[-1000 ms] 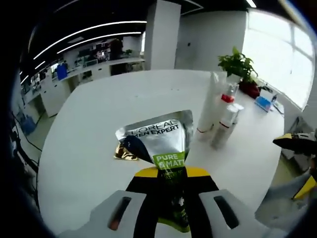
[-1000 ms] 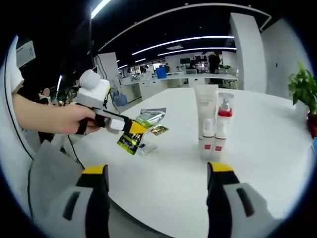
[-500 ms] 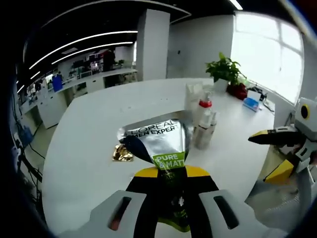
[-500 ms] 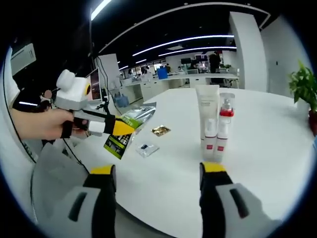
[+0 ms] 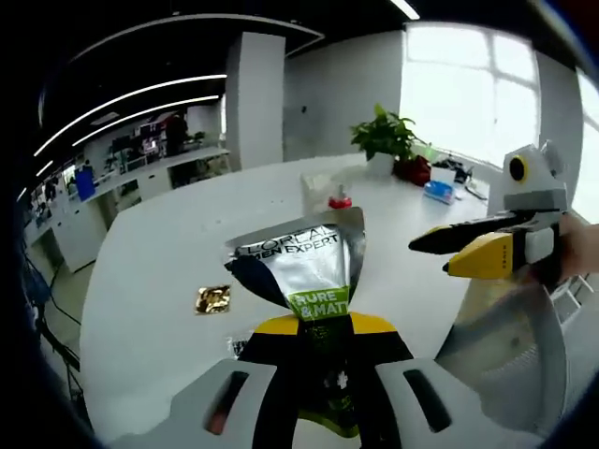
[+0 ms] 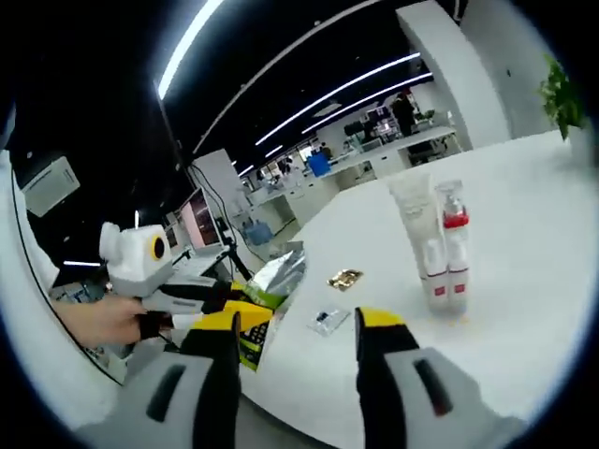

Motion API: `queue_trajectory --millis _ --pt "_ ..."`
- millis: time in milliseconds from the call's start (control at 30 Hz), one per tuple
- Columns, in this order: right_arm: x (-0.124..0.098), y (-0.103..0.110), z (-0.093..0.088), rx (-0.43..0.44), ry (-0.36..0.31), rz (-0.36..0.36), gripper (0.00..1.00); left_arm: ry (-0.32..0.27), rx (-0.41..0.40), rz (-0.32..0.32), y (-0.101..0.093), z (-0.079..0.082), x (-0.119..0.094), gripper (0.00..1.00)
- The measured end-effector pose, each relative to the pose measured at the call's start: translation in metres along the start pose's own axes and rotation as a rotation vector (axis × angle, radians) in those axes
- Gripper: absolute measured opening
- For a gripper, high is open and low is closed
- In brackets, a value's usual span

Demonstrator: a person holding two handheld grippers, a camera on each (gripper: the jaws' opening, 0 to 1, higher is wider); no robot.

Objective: Arrange the skincare products in the storage area until every visible bottle or jar stands upright without overlapping.

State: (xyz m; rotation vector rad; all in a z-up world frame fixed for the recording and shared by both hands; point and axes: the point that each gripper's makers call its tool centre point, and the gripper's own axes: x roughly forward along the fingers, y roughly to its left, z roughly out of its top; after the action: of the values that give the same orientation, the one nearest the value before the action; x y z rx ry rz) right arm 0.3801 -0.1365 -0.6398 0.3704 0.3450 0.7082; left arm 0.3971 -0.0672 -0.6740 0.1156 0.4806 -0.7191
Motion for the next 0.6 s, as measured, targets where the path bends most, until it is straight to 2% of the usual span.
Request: queue_trajectory --millis 167,367,500,600 --pt "0.014 0.005 0.004 0.057 -0.008 0.027 0.43 -0.021 0.017 -0.031 -0.011 0.008 -0.005 0.13" --pt "0.019 0.004 0.014 0.174 -0.065 0.031 0.34 -0.041 0.024 -0.068 -0.024 0.014 -0.010 0.13" --pt "0.020 -0.002 0.018 0.300 -0.099 0.020 0.22 -0.054 0.027 -0.091 -0.031 0.018 -0.012 0.13" --pt "0.019 0.001 0.018 0.329 -0.102 0.030 0.13 -0.052 0.032 -0.097 -0.033 0.018 -0.013 0.13"
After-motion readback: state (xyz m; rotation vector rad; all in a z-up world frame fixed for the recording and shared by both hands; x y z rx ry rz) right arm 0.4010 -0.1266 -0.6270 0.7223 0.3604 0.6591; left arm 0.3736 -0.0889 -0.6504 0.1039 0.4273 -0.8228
